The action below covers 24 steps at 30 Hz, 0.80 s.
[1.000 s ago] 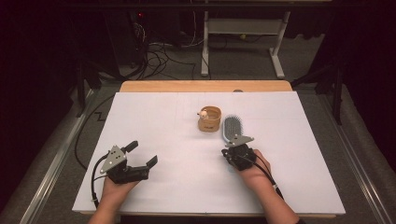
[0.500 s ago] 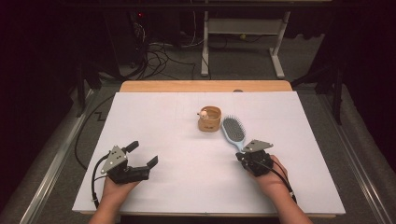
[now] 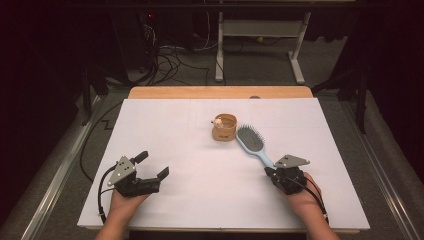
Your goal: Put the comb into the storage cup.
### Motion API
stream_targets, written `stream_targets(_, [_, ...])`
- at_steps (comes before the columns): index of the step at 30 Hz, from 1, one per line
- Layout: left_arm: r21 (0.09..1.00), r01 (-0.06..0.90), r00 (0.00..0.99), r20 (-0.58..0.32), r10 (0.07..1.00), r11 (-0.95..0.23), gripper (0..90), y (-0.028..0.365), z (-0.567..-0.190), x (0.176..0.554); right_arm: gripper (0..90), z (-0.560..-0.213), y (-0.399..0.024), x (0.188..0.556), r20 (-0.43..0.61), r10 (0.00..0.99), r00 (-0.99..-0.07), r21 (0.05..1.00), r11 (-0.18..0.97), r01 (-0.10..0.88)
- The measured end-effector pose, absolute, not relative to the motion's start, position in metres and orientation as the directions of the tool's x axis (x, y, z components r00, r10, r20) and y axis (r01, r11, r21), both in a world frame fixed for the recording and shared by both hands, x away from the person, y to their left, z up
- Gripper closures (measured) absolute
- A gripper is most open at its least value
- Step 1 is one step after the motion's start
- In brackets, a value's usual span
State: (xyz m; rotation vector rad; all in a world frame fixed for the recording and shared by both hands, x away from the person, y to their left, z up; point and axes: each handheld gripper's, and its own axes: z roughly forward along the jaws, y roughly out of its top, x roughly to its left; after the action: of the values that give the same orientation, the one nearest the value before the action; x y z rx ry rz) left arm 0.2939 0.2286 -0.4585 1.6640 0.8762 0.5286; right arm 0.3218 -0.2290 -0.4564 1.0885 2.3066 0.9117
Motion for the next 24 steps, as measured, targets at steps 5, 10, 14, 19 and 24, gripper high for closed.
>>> stream_targets(5, [0.957,0.272,0.619,-0.095,0.779,-0.099,5.5,0.229,-0.458,0.294,90.0,-0.460,-0.237,0.314,-0.057,0.797,-0.601,0.750,0.432,0.501])
stream_targets(10, [0.958,0.273,0.616,-0.100,0.782,-0.093,5.5,0.229,-0.458,0.294,90.0,-0.459,-0.243,0.307,0.001,0.800,-0.600,0.790,0.367,0.491])
stream_targets(14, [0.958,0.273,0.616,-0.103,0.781,-0.088,5.5,0.230,-0.458,0.294,90.0,-0.455,-0.249,0.299,0.020,0.804,-0.595,0.820,0.327,0.469])
stream_targets(19, [0.953,0.289,0.620,-0.118,0.776,-0.086,5.5,0.230,-0.458,0.295,87.8,-0.450,-0.262,0.295,0.037,0.828,-0.559,0.843,0.275,0.463])
stream_targets(24, [0.952,0.291,0.620,-0.113,0.777,-0.094,5.3,0.230,-0.459,0.295,82.6,-0.454,-0.267,0.295,0.058,0.839,-0.541,0.840,0.252,0.481])
